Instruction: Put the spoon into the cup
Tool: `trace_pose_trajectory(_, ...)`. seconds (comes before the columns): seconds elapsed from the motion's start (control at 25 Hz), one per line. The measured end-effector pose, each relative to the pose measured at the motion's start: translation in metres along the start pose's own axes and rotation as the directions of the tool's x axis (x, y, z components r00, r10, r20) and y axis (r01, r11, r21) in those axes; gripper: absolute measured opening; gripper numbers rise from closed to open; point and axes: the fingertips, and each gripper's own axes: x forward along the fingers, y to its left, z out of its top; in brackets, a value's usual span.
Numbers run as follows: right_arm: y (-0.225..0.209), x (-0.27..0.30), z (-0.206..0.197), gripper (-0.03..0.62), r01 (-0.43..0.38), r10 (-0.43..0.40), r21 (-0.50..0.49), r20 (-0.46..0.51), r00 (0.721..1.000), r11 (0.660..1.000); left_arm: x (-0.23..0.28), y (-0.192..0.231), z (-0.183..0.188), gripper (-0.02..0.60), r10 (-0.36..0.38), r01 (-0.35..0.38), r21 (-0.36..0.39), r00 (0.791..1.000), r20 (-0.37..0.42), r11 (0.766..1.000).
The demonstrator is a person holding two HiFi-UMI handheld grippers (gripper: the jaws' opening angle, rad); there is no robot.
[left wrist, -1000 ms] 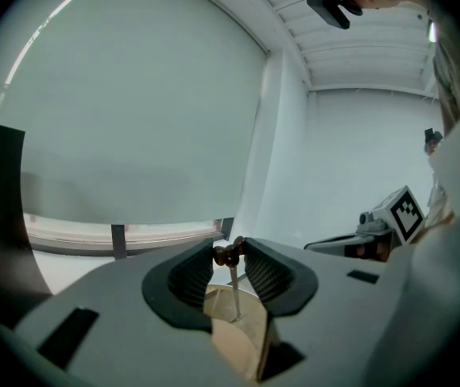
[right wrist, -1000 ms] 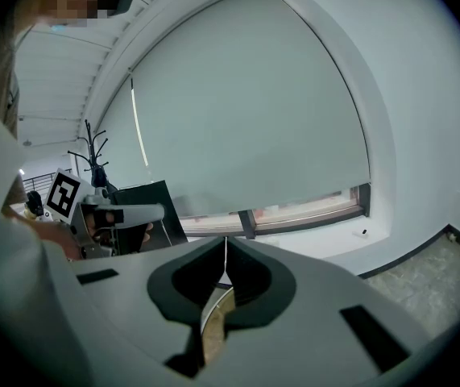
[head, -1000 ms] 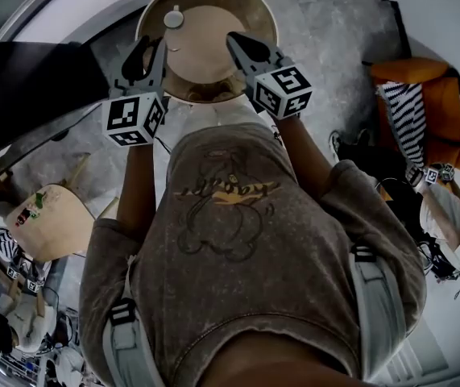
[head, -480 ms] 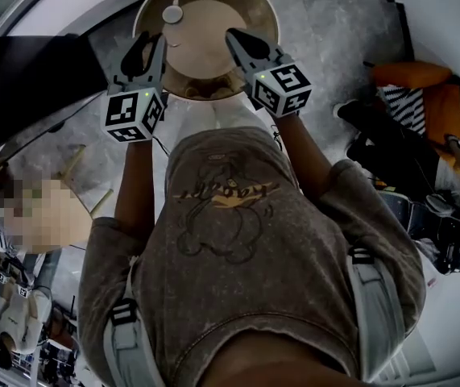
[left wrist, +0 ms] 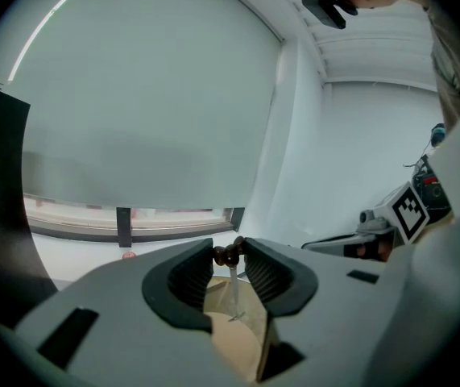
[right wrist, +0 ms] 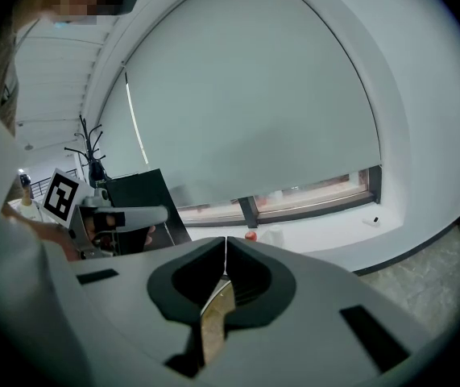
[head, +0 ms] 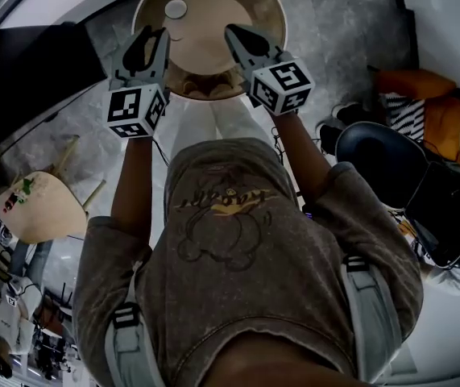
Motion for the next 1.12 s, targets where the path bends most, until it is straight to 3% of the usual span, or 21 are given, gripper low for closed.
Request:
trace_pose_trajectory(0.8,-0.032,0.068,-0.037,0.020,0.003,-0.001,0.040,-0.053,0.999,0.999,0.054,0.048,-0.047,0.133,0.032,-0.034,-0.041,0.999,-0.042,0.999)
trace_pose_trajectory(1.12,-0.029,0.069,-0.041,0.020,-0.006,0.009,0.048,-0.067,0.998,0.999,0.068,0.056,-0.060,0.133,0.042,-0.043,-0.035,0.998,-0.047,0.998)
